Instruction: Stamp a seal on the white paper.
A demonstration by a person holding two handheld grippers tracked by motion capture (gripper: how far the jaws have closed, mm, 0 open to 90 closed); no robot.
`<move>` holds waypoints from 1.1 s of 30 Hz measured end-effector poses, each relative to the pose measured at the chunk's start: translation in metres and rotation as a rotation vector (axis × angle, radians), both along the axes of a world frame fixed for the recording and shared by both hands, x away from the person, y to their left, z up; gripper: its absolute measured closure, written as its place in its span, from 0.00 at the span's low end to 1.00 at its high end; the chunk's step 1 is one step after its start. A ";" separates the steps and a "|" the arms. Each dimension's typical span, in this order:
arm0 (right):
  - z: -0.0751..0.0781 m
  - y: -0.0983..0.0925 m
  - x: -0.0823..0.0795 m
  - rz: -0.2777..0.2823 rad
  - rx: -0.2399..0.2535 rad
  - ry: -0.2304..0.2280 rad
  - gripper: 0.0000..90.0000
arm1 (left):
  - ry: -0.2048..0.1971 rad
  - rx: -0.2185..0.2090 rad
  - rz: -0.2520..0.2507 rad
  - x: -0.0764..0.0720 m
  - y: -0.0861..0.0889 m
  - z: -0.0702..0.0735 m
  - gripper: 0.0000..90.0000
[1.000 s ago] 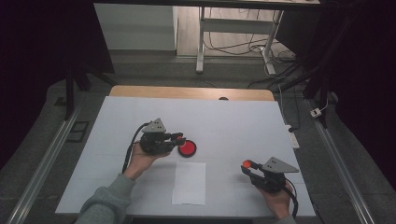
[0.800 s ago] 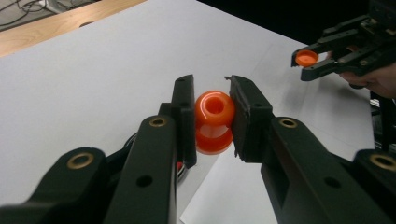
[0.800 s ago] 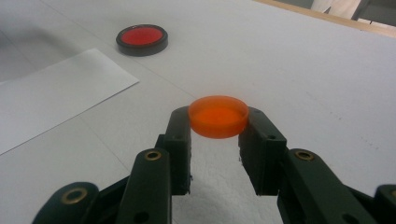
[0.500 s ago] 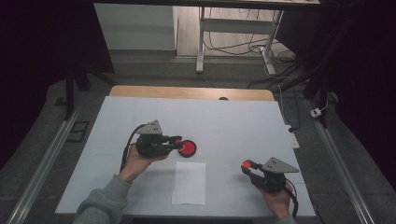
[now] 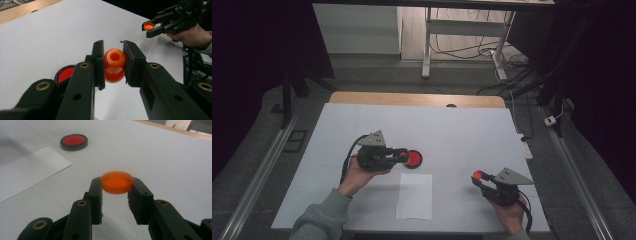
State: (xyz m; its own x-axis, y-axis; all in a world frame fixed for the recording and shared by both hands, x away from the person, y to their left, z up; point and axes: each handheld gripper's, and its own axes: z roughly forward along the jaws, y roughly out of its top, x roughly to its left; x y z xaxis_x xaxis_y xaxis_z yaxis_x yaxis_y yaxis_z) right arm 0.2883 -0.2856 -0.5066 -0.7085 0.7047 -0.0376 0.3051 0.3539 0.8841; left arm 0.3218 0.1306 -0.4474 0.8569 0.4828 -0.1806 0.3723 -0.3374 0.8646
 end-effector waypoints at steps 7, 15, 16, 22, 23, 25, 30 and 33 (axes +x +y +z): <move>-0.001 0.002 0.000 0.007 -0.007 0.002 0.72 | -0.002 0.007 -0.015 -0.003 -0.002 0.000 0.80; -0.001 0.003 0.000 0.011 -0.007 0.002 0.72 | 0.004 -0.008 -0.026 -0.006 -0.003 0.000 0.80; -0.001 0.004 0.000 0.013 -0.010 0.002 0.72 | 0.004 -0.004 -0.029 -0.007 -0.004 0.000 0.80; -0.002 0.003 0.001 0.013 -0.012 0.008 0.72 | 0.017 0.017 -0.045 -0.006 -0.010 -0.008 0.80; -0.002 0.003 0.001 0.012 -0.010 0.007 0.72 | 0.017 0.022 -0.050 -0.006 -0.011 -0.008 0.80; -0.002 0.003 0.001 0.013 -0.008 0.005 0.72 | 0.020 0.026 -0.054 -0.007 -0.013 -0.010 0.80; -0.001 0.002 0.000 0.010 -0.009 0.004 0.72 | 0.017 0.028 -0.060 -0.009 -0.016 -0.012 0.80; -0.002 0.003 0.000 0.009 -0.009 0.004 0.72 | 0.015 0.042 -0.071 -0.010 -0.017 -0.014 0.80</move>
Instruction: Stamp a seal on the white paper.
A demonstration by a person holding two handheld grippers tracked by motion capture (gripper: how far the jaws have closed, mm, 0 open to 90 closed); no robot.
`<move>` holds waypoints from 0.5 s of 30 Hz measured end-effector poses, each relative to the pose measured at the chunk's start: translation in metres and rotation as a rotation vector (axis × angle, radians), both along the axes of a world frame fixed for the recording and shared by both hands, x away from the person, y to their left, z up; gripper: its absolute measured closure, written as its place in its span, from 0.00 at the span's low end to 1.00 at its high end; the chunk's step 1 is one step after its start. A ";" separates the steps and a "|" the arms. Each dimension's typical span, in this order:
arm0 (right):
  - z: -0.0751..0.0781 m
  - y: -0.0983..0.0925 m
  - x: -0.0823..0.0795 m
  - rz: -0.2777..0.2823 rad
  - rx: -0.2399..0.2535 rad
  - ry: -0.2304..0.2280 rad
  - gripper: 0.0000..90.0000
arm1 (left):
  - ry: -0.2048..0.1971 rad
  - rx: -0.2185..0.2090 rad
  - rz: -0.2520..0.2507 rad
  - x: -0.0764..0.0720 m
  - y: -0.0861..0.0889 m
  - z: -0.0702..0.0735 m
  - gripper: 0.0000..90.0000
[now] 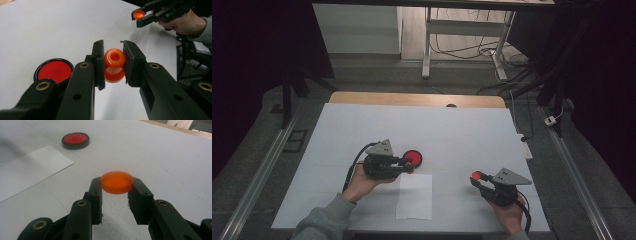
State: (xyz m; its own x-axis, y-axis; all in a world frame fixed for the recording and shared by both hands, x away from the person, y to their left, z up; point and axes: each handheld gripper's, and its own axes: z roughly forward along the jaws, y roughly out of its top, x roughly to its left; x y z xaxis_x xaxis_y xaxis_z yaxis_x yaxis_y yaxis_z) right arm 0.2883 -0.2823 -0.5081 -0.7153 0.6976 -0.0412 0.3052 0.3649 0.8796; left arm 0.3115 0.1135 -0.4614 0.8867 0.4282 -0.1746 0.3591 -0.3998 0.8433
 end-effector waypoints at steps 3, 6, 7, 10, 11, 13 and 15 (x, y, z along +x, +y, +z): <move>0.000 0.001 0.001 0.005 -0.003 -0.001 0.72 | 0.002 -0.003 -0.001 0.000 0.001 0.000 0.80; -0.001 0.001 0.001 0.005 -0.004 0.002 0.72 | 0.006 0.000 -0.006 -0.001 0.000 -0.002 0.80; -0.001 0.001 0.001 0.006 -0.004 0.003 0.72 | 0.004 0.003 -0.010 -0.002 -0.002 -0.003 0.80; -0.001 0.001 0.001 0.005 -0.003 0.003 0.72 | 0.005 0.013 -0.020 -0.003 -0.006 -0.005 0.80; -0.001 0.001 0.001 0.005 -0.004 0.002 0.72 | 0.007 0.015 -0.021 -0.003 -0.007 -0.006 0.80; -0.001 0.000 0.001 0.004 -0.003 0.001 0.72 | 0.010 0.021 -0.025 -0.004 -0.009 -0.009 0.80; -0.001 0.001 0.001 0.005 -0.004 0.000 0.72 | 0.012 0.027 -0.027 -0.004 -0.010 -0.010 0.80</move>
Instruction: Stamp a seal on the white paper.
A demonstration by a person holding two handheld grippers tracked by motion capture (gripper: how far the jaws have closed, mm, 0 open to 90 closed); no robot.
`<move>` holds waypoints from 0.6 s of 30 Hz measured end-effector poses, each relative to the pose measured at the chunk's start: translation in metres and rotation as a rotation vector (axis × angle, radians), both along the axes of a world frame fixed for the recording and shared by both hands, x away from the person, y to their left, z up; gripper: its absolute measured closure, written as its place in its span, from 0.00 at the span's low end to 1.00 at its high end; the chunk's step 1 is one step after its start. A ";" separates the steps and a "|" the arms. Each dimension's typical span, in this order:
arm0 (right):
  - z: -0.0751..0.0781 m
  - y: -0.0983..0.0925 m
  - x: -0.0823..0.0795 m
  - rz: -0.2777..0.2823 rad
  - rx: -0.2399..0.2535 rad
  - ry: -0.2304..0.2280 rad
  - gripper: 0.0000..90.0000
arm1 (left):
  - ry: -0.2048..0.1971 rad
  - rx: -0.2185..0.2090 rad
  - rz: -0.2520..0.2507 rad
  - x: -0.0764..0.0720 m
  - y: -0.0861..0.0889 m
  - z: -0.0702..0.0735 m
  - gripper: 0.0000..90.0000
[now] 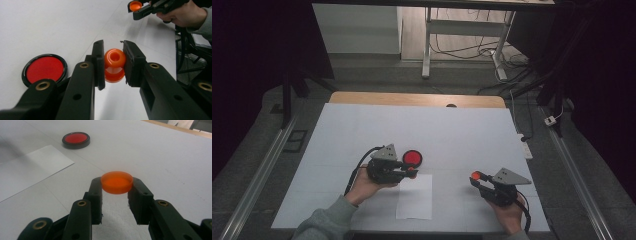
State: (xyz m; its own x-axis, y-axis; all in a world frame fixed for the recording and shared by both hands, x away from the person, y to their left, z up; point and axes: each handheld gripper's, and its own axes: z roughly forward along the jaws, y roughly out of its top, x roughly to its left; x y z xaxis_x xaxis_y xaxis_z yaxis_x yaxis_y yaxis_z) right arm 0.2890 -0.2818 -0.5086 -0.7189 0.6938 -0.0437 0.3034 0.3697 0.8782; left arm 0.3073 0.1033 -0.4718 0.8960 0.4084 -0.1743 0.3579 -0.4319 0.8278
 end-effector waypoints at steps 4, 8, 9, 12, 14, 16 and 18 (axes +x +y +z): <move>0.000 0.001 0.000 -0.001 -0.003 0.000 0.72 | -0.001 0.004 -0.004 -0.002 -0.003 -0.003 0.80; 0.000 0.001 0.000 -0.002 -0.002 0.001 0.72 | 0.002 0.017 -0.014 -0.004 -0.007 -0.007 0.80; 0.000 0.001 0.000 0.002 0.001 0.003 0.72 | 0.004 0.019 -0.015 -0.004 -0.008 -0.008 0.80; 0.000 0.001 0.000 -0.001 -0.002 0.001 0.72 | 0.004 0.029 -0.023 -0.005 -0.011 -0.010 0.80; 0.000 0.000 0.000 0.001 0.001 0.002 0.72 | 0.005 0.035 -0.029 -0.006 -0.012 -0.012 0.80; 0.000 0.001 0.000 0.003 0.002 0.001 0.72 | 0.006 0.038 -0.030 -0.006 -0.013 -0.013 0.80; 0.000 0.001 -0.001 0.003 0.001 0.004 0.72 | 0.007 0.041 -0.031 -0.008 -0.014 -0.015 0.80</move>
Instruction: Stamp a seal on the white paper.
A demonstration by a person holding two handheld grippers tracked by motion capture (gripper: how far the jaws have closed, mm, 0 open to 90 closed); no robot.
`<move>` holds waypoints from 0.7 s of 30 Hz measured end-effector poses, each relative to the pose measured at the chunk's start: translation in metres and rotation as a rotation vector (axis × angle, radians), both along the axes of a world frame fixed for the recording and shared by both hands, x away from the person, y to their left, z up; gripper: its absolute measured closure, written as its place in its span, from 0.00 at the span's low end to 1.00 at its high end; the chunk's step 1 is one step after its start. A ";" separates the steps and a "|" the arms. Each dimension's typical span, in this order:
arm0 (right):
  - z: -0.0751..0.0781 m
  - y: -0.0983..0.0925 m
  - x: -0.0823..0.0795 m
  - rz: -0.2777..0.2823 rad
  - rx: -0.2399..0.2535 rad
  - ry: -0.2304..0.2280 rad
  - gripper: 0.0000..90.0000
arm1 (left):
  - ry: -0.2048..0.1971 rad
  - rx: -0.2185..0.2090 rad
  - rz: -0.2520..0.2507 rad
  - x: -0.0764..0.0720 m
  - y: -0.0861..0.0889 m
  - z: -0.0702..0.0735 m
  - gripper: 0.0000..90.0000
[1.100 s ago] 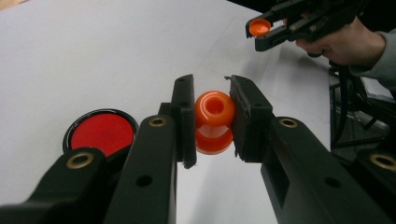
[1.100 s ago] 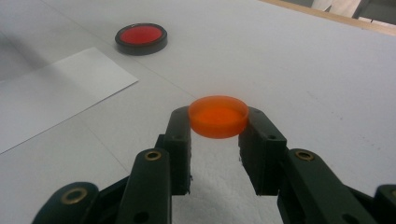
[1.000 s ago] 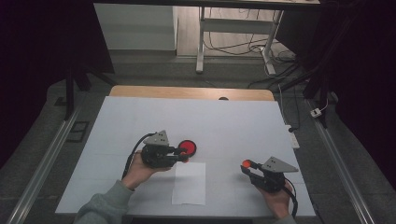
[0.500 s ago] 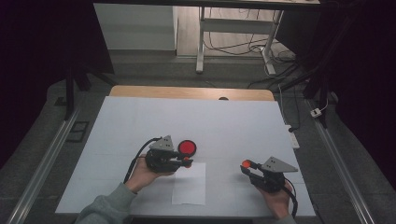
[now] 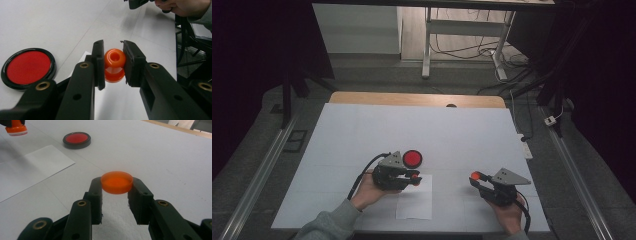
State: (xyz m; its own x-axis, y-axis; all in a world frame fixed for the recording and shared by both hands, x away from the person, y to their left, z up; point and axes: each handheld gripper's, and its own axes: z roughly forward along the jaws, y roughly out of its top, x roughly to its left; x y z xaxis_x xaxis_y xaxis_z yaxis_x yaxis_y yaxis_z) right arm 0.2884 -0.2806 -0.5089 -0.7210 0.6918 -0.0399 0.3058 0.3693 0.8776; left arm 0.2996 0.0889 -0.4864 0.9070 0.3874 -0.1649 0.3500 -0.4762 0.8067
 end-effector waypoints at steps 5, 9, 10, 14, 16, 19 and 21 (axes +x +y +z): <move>0.000 0.000 0.000 0.001 0.001 0.000 0.72 | 0.007 0.006 -0.007 -0.002 -0.002 -0.004 0.80; 0.000 0.001 -0.001 0.001 0.000 -0.001 0.72 | 0.005 0.012 -0.009 -0.003 -0.004 -0.005 0.80; 0.000 0.001 -0.001 0.002 0.000 -0.001 0.72 | 0.005 0.013 -0.010 -0.003 -0.004 -0.006 0.80; 0.000 0.001 -0.001 0.003 0.001 -0.002 0.72 | 0.010 0.026 -0.015 -0.002 -0.005 -0.008 0.80; 0.000 0.001 -0.001 0.001 0.000 -0.001 0.72 | 0.012 0.037 -0.020 -0.001 -0.006 -0.011 0.80; 0.000 0.000 0.000 0.001 0.001 0.002 0.72 | 0.014 0.047 -0.013 0.000 -0.007 -0.014 0.80; -0.001 0.000 0.000 0.002 -0.001 0.002 0.72 | 0.013 0.049 -0.009 0.000 -0.007 -0.016 0.80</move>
